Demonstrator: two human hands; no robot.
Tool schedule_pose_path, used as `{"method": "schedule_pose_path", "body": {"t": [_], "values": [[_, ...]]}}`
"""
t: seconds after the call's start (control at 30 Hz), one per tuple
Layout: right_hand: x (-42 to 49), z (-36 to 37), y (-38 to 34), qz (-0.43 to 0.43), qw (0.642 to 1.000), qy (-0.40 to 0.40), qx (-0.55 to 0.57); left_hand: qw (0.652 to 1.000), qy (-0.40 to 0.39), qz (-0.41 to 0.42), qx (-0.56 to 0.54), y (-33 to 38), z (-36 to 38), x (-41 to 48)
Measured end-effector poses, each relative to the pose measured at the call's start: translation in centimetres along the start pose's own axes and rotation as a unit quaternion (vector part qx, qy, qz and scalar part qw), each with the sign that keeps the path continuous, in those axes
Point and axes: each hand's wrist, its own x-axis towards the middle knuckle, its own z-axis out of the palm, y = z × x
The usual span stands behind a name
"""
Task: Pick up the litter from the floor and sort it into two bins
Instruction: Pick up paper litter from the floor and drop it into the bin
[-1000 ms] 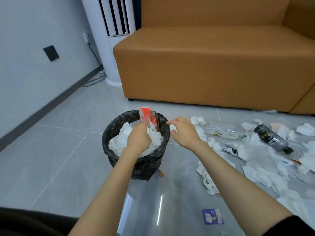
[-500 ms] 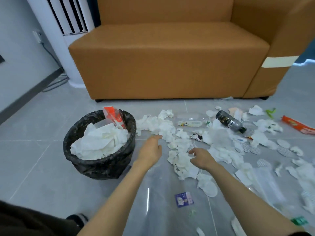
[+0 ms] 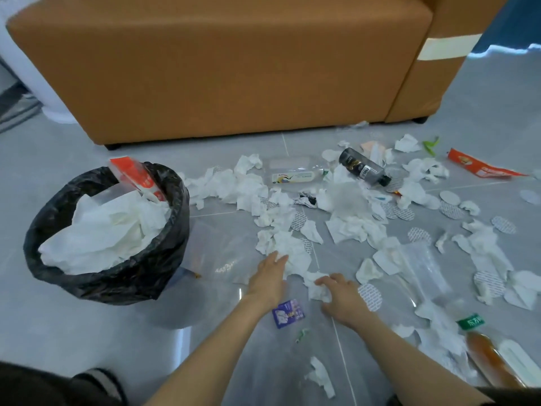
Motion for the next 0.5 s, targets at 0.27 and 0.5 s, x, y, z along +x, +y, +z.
{"method": "schedule_pose_path", "body": {"t": [0.27,0.5], "values": [[1.4,0.3,0.1,-0.024,0.999,0.041,-0.024,0.992,-0.021,-0.003,0.121,-1.1,0.6,4.7],[2.3,1.2,0.4,-0.025,0.998,0.063,-0.007,0.997,0.000,0.013,0.072,-1.7,2.9,5.2]]}}
